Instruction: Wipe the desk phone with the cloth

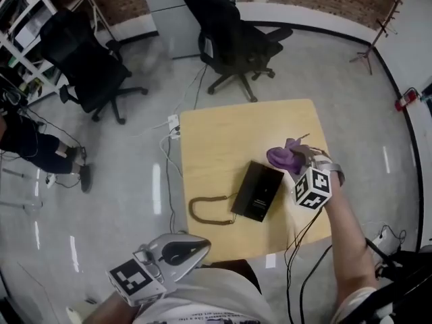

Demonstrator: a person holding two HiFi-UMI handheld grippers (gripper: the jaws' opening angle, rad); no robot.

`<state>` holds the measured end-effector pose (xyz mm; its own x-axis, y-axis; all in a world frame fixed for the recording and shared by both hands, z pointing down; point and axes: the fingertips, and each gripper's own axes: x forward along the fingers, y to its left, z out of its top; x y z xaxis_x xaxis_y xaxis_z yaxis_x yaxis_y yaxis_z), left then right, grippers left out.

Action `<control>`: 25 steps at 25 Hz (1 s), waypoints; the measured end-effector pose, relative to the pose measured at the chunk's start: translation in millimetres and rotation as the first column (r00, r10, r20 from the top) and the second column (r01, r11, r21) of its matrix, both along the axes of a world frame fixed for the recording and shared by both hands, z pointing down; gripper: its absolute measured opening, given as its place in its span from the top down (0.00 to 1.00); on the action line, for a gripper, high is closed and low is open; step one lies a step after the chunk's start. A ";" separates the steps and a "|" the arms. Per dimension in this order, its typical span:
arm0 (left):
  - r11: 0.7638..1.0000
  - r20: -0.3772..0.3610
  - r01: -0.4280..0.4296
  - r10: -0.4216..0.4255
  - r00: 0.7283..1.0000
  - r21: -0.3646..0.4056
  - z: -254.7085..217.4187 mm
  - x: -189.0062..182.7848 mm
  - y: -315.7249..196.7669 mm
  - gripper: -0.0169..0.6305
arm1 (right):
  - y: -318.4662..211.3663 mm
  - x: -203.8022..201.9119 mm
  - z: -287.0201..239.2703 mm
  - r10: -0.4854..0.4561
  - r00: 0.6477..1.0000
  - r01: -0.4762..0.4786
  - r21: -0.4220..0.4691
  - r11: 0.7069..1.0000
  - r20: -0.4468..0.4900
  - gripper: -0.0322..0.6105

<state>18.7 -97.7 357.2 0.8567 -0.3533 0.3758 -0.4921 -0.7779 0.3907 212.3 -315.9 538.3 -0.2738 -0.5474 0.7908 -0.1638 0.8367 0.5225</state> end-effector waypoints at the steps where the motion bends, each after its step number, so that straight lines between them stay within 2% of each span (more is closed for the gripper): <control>1: 1.000 -0.002 -0.013 0.013 1.000 0.001 -0.2 3.5 -1.2 0.97 | 2.7 1.5 0.6 -0.003 1.000 0.003 -0.003 1.000 -0.002 0.70; 8: 0.999 0.006 -0.038 0.039 0.999 -0.012 4.0 10.4 -0.4 0.97 | 10.9 7.9 40.9 -0.005 0.999 0.001 -0.062 0.998 -0.052 0.70; 17: 0.999 0.017 -0.008 0.009 1.000 -0.034 12.6 4.0 2.9 0.97 | 13.5 33.2 82.9 0.079 0.990 -0.090 -0.103 0.991 -0.113 0.70; 19: 0.999 0.015 -0.010 0.011 1.000 -0.036 16.9 2.7 4.4 0.97 | 15.1 41.7 92.6 0.127 0.983 -0.142 -0.107 0.984 -0.134 0.70; 21: 0.999 0.014 -0.017 0.018 1.000 -0.037 17.0 1.9 5.5 0.97 | 15.5 49.9 94.4 0.213 0.970 -0.225 -0.105 0.969 -0.113 0.70; 25: 0.998 0.026 -0.065 0.065 0.998 0.009 21.6 -3.7 6.0 0.97 | 32.8 64.1 85.4 0.417 0.909 -0.411 -0.150 0.899 0.008 0.70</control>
